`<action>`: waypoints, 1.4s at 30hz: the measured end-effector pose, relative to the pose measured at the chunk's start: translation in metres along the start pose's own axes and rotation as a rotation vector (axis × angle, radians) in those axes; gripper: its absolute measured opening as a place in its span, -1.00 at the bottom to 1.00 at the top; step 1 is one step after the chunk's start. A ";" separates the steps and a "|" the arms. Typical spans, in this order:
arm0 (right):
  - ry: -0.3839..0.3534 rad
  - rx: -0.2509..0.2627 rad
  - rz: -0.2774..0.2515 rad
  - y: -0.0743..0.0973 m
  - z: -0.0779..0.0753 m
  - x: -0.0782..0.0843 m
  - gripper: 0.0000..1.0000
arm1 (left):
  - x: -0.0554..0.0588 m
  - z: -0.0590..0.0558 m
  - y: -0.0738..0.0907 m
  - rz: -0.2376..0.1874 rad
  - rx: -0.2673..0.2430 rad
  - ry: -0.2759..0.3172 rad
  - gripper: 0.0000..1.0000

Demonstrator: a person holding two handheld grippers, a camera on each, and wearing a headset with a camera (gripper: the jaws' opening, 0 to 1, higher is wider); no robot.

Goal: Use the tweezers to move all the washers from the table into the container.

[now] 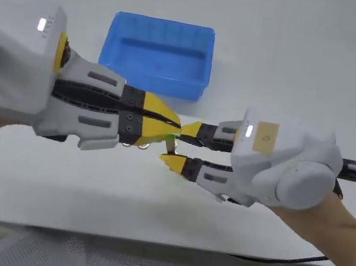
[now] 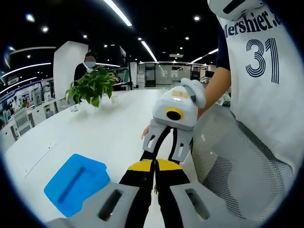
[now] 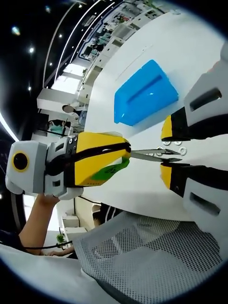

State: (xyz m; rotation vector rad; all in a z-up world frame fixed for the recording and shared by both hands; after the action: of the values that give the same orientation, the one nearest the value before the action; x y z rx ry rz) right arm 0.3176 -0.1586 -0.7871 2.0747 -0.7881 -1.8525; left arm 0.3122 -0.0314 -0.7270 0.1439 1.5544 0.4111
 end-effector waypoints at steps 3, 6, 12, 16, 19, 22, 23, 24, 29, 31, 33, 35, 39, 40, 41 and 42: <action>0.006 -0.002 0.007 -0.002 -0.001 0.001 -0.63 | 0.001 0.002 -0.001 0.003 -0.001 0.002 -0.91; 0.008 -0.004 0.012 -0.003 -0.002 0.002 -0.63 | 0.002 0.003 -0.002 0.007 0.002 0.002 -0.91; -0.002 -0.011 0.018 -0.005 -0.004 0.006 -0.64 | 0.004 0.005 -0.005 0.012 0.007 -0.001 -0.91; -0.015 -0.018 0.020 -0.008 -0.005 0.007 -0.64 | 0.006 0.007 -0.005 0.016 0.007 -0.001 -0.91; -0.015 -0.020 0.027 -0.010 -0.005 0.008 -0.64 | 0.008 0.008 -0.006 0.026 0.004 -0.010 -0.91; -0.021 -0.022 0.031 -0.011 -0.006 0.010 -0.64 | 0.009 0.008 -0.007 0.027 0.006 -0.010 -0.91; -0.021 -0.024 0.033 -0.011 -0.005 0.010 -0.64 | 0.010 0.008 -0.007 0.025 0.010 -0.002 -0.91; -0.018 -0.026 0.040 -0.011 -0.005 0.011 -0.64 | 0.011 0.008 -0.008 0.029 0.007 -0.001 -0.91; -0.031 -0.028 0.038 -0.012 -0.004 0.012 -0.64 | 0.012 0.008 -0.008 0.035 0.007 -0.005 -0.91; -0.032 -0.028 0.040 -0.012 -0.004 0.012 -0.64 | 0.012 0.008 -0.008 0.040 0.003 -0.007 -0.91; -0.030 -0.031 0.042 -0.012 -0.004 0.012 -0.64 | 0.012 0.008 -0.007 0.043 0.005 -0.005 -0.91; -0.023 -0.034 0.044 -0.012 -0.004 0.012 -0.64 | 0.012 0.009 -0.007 0.045 0.004 -0.004 -0.91; -0.028 -0.040 0.042 -0.012 -0.004 0.012 -0.68 | 0.013 0.009 -0.006 0.044 -0.001 -0.001 -0.91; -0.029 -0.046 0.043 -0.012 -0.003 0.012 -0.71 | 0.013 0.009 -0.006 0.044 -0.002 0.000 -0.91; -0.029 -0.053 0.043 -0.012 -0.002 0.012 -0.73 | 0.013 0.009 -0.007 0.042 -0.002 0.003 -0.91; -0.028 -0.052 0.044 -0.012 -0.002 0.012 -0.75 | 0.013 0.009 -0.007 0.042 -0.003 0.004 -0.91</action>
State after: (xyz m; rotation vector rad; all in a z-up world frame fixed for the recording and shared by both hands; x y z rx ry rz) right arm 0.3228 -0.1551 -0.8031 1.9882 -0.7768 -1.8630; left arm 0.3218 -0.0320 -0.7410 0.1736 1.5567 0.4466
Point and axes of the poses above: the centre of the closed fingertips' face, and the gripper's own axes: y roughly backward along the fingers, z roughly to its left, x roughly out of its underside, the point moved 9 cm from there along y, roughly backward along the fingers
